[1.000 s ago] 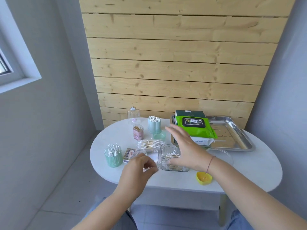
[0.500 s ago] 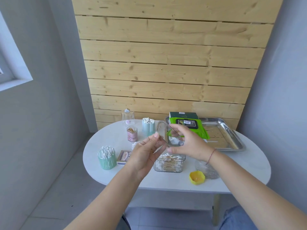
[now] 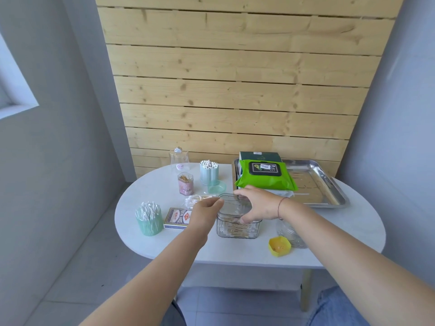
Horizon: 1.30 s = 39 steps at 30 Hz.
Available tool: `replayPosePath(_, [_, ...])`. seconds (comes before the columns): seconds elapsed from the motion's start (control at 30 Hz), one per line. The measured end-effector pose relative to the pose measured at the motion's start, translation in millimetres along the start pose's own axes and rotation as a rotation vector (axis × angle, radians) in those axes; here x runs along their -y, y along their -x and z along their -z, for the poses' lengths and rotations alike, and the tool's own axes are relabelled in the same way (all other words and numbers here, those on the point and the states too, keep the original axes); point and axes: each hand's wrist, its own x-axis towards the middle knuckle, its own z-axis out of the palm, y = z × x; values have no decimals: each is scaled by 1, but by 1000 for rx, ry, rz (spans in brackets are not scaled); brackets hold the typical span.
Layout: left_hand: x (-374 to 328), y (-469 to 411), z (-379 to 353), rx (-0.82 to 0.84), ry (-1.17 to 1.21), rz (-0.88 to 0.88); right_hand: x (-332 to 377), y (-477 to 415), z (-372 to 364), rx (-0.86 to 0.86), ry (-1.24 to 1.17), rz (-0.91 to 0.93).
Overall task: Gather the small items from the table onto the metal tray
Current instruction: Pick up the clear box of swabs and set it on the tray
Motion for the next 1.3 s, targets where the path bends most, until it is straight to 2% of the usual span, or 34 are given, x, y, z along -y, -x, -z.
replayPosePath(0.23, [3,-2,1,-4,-77,-25,-4,-2,0,47,2,6])
replayPosePath(0.83, [8,0,1,-14,-49,-8,-12,8,-12,51,-142,40])
replayPosePath(0.97, [10,7,5,96,-171,-22,-10,9,-11,69,-71,1])
replayPosePath(1.13, [17,12,11,249,-211,-99,-10,17,-25,-111,77,-167])
replayPosePath(1.3, [12,22,5,166,-226,-169,-6,30,-23,-226,-80,-175])
